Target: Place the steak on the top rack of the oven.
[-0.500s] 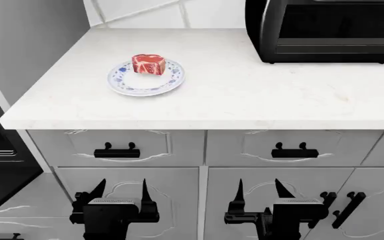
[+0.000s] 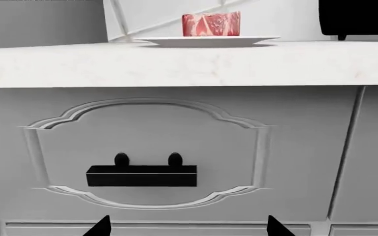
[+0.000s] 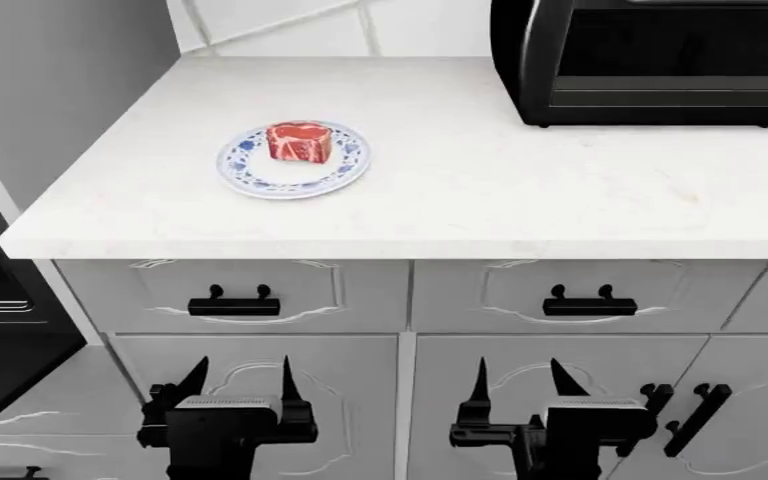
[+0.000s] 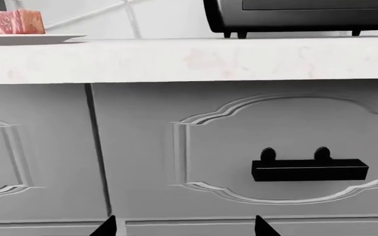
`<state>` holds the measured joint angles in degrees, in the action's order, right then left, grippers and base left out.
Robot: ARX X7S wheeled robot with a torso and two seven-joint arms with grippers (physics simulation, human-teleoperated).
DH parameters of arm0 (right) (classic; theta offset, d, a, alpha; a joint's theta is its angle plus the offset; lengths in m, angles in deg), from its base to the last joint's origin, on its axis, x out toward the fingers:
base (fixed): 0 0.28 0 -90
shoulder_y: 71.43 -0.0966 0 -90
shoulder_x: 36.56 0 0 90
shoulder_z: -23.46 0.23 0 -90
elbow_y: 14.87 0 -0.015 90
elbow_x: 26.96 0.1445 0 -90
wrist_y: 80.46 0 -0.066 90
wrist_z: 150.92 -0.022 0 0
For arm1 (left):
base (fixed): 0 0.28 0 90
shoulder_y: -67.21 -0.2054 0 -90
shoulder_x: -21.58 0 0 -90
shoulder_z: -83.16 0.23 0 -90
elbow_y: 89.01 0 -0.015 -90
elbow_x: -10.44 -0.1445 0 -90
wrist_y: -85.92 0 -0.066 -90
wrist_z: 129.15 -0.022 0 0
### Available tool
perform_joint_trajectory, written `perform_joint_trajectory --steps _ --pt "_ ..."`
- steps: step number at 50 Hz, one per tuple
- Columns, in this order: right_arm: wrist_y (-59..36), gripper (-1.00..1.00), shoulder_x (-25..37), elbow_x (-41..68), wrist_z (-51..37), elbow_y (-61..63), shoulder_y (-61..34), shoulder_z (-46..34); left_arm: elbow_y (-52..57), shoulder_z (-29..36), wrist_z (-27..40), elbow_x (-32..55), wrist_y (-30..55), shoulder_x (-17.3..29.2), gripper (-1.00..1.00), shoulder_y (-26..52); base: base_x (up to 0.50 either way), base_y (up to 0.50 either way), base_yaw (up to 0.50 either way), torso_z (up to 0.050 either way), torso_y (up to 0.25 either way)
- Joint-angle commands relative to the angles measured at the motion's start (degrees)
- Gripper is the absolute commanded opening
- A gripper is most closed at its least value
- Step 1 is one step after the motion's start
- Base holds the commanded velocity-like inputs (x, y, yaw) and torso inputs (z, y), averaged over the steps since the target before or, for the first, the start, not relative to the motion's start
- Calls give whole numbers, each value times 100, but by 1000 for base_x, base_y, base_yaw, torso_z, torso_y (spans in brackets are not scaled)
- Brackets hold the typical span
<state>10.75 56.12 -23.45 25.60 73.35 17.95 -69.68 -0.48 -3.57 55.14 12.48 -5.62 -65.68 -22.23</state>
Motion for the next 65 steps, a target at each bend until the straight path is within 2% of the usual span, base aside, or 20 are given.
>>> perform_joint_trajectory --steps 1,12,17,19,33,34,35,37,46,49,57,64,65 --pt "64 100 116 97 -104 -88 -38 -170 -84 138 155 77 -69 113 100 35 0 492 0 0 0" --pt "15 100 182 164 -230 -81 -45 -243 -149 234 283 92 -147 180 100 57 0 500 0 0 0" --pt "-37 100 212 191 -273 6 -38 -288 -221 353 385 -88 -170 240 100 81 0 29 0 0 0" --pt "-63 100 226 188 -276 8 -45 -326 -141 273 298 198 -85 222 100 89 0 0 0 0 0" --pt "-159 100 327 234 -424 191 -33 -438 -111 452 436 107 -102 322 100 85 0 0 0 49 0" --pt "-242 100 341 218 -442 246 -43 -457 -298 503 732 -291 -288 333 100 152 0 0 0 50 0" --pt "-313 100 354 197 -491 387 -24 -456 -117 463 550 10 -87 339 100 117 0 0 0 50 0" --pt "-398 100 370 186 -500 477 -51 -500 124 553 532 -72 -86 397 100 28 0 0 0 50 0" --pt "-1328 100 541 229 -559 1536 49 -647 1350 518 548 108 1076 566 100 -15 0 0 0 50 0" --pt "-1997 100 701 158 -546 2108 -12 -743 1979 526 491 161 1776 708 100 -22 0 0 0 50 0" --pt "-3966 100 1032 838 -339 3943 -256 -638 3631 365 287 735 3640 988 100 124 0 0 0 50 0" --pt "-5532 100 1204 1312 -326 5027 -807 -508 4490 192 144 1243 4788 1142 100 462 0 0 0 50 0" --pt "-5733 100 1191 1413 -306 5115 -913 -452 4614 -72 33 1698 5399 1049 100 609 0 0 0 50 0"
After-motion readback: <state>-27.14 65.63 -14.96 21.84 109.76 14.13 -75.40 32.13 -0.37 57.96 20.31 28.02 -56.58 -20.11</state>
